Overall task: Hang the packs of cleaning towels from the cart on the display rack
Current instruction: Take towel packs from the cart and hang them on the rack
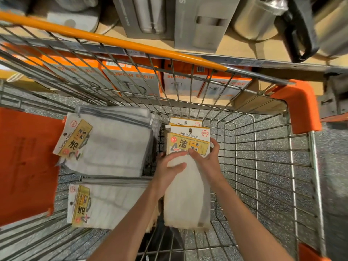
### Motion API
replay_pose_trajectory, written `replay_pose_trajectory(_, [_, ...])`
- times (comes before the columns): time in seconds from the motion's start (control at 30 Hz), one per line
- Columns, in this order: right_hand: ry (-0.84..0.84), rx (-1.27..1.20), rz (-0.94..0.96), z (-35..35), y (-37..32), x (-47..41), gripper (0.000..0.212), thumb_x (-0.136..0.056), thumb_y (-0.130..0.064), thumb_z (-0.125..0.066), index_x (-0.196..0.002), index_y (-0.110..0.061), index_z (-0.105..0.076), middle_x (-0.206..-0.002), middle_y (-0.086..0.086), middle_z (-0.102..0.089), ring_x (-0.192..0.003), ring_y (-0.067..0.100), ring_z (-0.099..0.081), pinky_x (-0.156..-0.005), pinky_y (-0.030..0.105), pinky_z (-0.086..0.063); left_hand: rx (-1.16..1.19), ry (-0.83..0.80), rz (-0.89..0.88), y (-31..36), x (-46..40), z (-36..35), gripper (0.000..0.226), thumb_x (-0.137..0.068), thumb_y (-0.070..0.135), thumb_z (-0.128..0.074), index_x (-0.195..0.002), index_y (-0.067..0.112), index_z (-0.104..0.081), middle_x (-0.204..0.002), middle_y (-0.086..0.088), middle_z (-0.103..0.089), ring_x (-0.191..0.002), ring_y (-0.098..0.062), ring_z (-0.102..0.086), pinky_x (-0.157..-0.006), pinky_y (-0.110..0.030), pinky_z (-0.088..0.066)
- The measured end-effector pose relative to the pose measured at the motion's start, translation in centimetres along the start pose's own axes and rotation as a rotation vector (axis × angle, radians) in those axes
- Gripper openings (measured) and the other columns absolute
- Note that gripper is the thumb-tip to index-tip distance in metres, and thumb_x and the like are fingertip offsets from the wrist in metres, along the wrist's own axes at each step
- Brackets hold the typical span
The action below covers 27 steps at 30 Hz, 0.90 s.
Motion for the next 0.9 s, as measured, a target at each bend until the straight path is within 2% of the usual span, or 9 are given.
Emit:
replay_pose_trajectory(0.13, [-0.004,-0.037,-0.005,0.3,-0.3,0.7,0.077,-0.078,-0.02,-0.075,-0.133,-0.032,-0.022,-0.117,-0.006,-0.06,-0.11,0.021,-0.06,-0.1,0.05,-0.043,-0.044,0.007,-0.011,0.8,0.5,-0.2,0.045,-0.084,0.006,-0.072,-0.084,0.05,-0.074,-0.121,0.016,-0.047,-0.104,0.012,-0.055,-0.073,-0.004,-0.046])
replay_pose_trajectory(0.23, [0.008,-0.062,0.011,0.5,-1.1,0.9,0.076,-0.077,-0.014,-0.075,-0.128,-0.034,-0.023,-0.112,-0.012,-0.057,-0.103,0.013,-0.062,-0.093,0.038,-0.049,-0.113,0.054,-0.013,1.6,0.9,0.2,0.037,-0.082,0.007,-0.075,-0.092,0.043,-0.072,-0.131,0.004,-0.039,-0.115,0.001,-0.051,-0.085,-0.009,-0.047])
replay_pose_trajectory(0.33, [-0.004,-0.087,-0.006,0.6,-1.7,1.4,0.084,-0.072,-0.014,-0.079,-0.132,-0.032,-0.022,-0.11,-0.017,-0.055,-0.097,0.001,-0.06,-0.075,0.019,-0.049,-0.034,0.037,-0.01,2.3,1.7,0.0,0.036,-0.081,0.0,-0.073,-0.091,0.034,-0.073,-0.12,0.012,-0.053,-0.098,0.011,-0.059,-0.072,-0.005,-0.048])
replay_pose_trajectory(0.43, [-0.054,-0.075,0.007,0.6,-2.8,2.0,0.073,-0.07,-0.016,-0.081,-0.125,-0.033,-0.035,-0.107,-0.009,-0.067,-0.096,0.005,-0.066,-0.071,0.014,-0.051,0.046,-0.023,0.038,3.0,2.6,-0.5,0.039,-0.08,0.0,-0.074,-0.089,0.038,-0.076,-0.104,0.021,-0.07,-0.096,0.006,-0.065,-0.072,-0.009,-0.05])
replay_pose_trajectory(0.53, [-0.069,-0.106,0.05,0.7,-4.1,2.8,0.069,-0.074,-0.012,-0.078,-0.126,-0.032,-0.037,-0.108,-0.003,-0.07,-0.099,0.011,-0.067,-0.076,0.022,-0.055,0.05,-0.048,0.028,4.5,3.4,-0.8,0.038,-0.08,0.002,-0.074,-0.088,0.039,-0.077,-0.097,0.026,-0.071,-0.093,0.007,-0.066,-0.068,-0.009,-0.05])
replay_pose_trajectory(0.6, [-0.069,-0.109,0.077,0.9,-5.4,3.5,0.07,-0.076,-0.015,-0.077,-0.128,-0.036,-0.034,-0.107,-0.006,-0.07,-0.098,0.01,-0.067,-0.073,0.022,-0.055,0.027,-0.045,-0.017,6.3,3.9,-0.9,0.036,-0.079,0.004,-0.076,-0.093,0.037,-0.077,-0.109,0.017,-0.07,-0.095,0.004,-0.066,-0.07,-0.011,-0.051])
replay_pose_trajectory(0.73, [-0.031,-0.052,0.162,1.4,-9.1,5.5,0.069,-0.076,-0.015,-0.076,-0.129,-0.033,-0.035,-0.099,-0.016,-0.07,-0.092,0.002,-0.067,-0.067,0.015,-0.052,-0.182,0.005,-0.138,9.8,5.4,-0.3,0.039,-0.078,0.018,-0.079,-0.101,0.049,-0.072,-0.133,0.005,-0.055,-0.118,-0.002,-0.054,-0.094,-0.023,-0.05])
replay_pose_trajectory(0.8, [-0.019,-0.008,0.215,1.4,-11.7,6.9,0.069,-0.077,-0.017,-0.076,-0.129,-0.032,-0.034,-0.096,-0.02,-0.069,-0.087,-0.005,-0.065,-0.061,0.008,-0.048,-0.198,0.004,-0.193,11.6,6.8,-0.4,0.039,-0.077,0.023,-0.079,-0.102,0.051,-0.071,-0.131,0.015,-0.057,-0.13,-0.013,-0.045,-0.108,-0.038,-0.041])
replay_pose_trajectory(0.9, [-0.011,0.032,0.264,1.2,-15.2,9.2,0.073,-0.076,-0.022,-0.077,-0.129,-0.04,-0.03,-0.101,-0.025,-0.063,-0.089,-0.01,-0.062,-0.065,0.01,-0.048,-0.202,0.04,-0.235,14.3,9.0,0.3,0.041,-0.077,0.022,-0.08,-0.096,0.057,-0.069,-0.119,0.031,-0.057,-0.13,-0.014,-0.045,-0.109,-0.036,-0.039])
Point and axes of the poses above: each hand's wrist, its own x-axis away from the middle knuckle, its own z-axis out of the back of the hand, y = z × x, the point moved 10 cm from there along -x, towards the middle knuckle
